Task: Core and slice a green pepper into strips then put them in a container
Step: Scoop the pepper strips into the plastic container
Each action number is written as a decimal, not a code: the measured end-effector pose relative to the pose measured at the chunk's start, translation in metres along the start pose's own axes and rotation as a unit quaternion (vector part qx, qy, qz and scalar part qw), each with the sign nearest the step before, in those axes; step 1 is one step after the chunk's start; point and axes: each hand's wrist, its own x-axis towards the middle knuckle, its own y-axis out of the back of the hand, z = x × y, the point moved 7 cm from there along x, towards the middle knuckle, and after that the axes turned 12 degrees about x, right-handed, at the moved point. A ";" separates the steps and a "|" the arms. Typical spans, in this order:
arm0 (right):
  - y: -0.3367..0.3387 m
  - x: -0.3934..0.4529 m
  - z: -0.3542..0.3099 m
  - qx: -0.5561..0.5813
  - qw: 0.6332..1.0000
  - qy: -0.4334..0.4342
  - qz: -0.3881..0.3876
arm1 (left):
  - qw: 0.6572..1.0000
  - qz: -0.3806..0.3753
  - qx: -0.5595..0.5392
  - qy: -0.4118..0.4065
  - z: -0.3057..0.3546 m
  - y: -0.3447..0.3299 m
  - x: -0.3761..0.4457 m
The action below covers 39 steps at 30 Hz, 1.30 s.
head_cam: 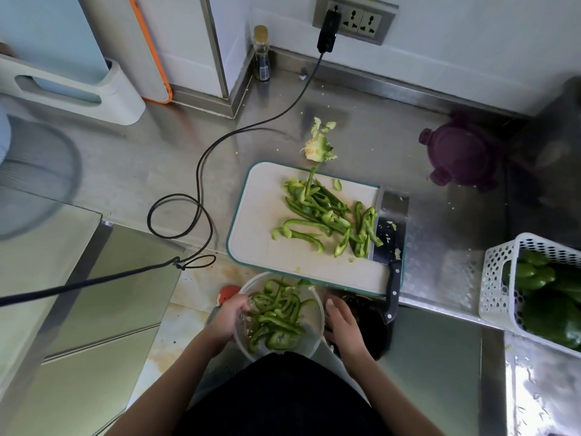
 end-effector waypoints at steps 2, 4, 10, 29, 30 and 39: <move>-0.018 0.009 0.004 -0.027 0.998 -0.008 -0.059 | 1.000 0.000 0.001 -0.003 0.000 -0.001 -0.001; -0.027 0.019 0.002 -0.047 0.998 0.003 -0.051 | 1.000 0.004 0.003 -0.007 0.000 0.000 0.000; -0.018 -0.003 -0.041 -0.165 0.979 0.121 -0.002 | 1.000 -0.003 0.002 -0.015 -0.002 -0.003 0.003; -0.086 0.039 -0.090 -0.536 0.774 0.325 -0.084 | 0.999 0.009 -0.004 -0.036 -0.013 -0.002 0.014; -0.086 0.030 -0.080 -0.532 0.772 0.334 -0.101 | 0.999 0.007 -0.005 -0.040 -0.012 -0.003 0.013; -0.074 -0.024 -0.058 -0.395 0.790 0.379 -0.276 | 0.999 0.007 -0.011 -0.029 -0.013 -0.002 0.017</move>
